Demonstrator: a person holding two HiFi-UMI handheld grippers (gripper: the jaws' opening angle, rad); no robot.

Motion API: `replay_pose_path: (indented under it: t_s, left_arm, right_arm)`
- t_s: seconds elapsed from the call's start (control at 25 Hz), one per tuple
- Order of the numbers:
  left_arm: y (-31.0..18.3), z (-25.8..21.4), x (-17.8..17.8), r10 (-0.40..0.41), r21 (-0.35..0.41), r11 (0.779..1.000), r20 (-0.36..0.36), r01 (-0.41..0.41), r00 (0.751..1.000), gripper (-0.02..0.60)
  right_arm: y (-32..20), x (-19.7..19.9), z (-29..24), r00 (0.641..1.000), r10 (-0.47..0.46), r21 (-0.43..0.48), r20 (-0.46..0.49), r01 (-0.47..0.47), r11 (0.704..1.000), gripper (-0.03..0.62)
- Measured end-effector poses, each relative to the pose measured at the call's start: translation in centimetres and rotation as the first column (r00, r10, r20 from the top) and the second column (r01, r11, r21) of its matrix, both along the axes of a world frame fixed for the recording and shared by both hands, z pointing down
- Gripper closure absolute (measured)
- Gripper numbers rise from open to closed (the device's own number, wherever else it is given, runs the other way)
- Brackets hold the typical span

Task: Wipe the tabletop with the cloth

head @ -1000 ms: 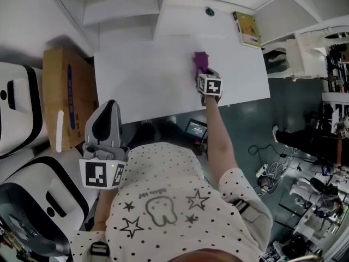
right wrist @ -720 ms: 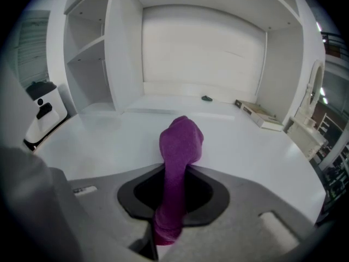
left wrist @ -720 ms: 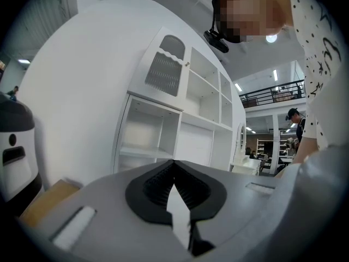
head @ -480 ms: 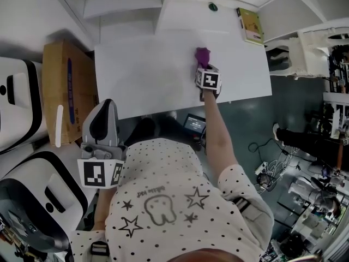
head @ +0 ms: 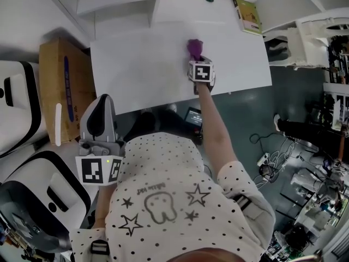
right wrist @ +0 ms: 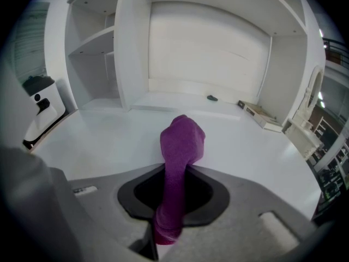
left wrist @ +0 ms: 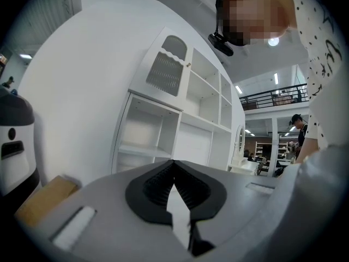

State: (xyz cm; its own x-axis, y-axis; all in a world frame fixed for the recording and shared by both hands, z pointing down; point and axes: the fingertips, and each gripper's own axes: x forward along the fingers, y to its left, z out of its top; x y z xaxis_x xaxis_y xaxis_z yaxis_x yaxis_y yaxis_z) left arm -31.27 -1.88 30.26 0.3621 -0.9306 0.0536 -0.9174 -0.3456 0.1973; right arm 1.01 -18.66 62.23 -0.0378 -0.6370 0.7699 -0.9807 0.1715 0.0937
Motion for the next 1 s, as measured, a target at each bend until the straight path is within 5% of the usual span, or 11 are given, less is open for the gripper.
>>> replay_pose_path:
  t_s: [0.48, 1.0]
  left_arm:
    - [0.8, 0.1, 1.2, -0.010, 0.003, 1.000, 0.007, 0.010, 1.000, 0.586]
    - [2.6, -0.2, 7.1, 0.021, 0.014, 1.000, -0.005, -0.021, 1.000, 0.586]
  right_arm:
    - [0.5, -4.2, -0.1, 0.995, -0.094, 0.016, 0.015, 0.094, 0.995, 0.533]
    - [1.2, -6.1, -0.1, 0.985, -0.149, 0.012, 0.086, 0.149, 0.989, 0.533]
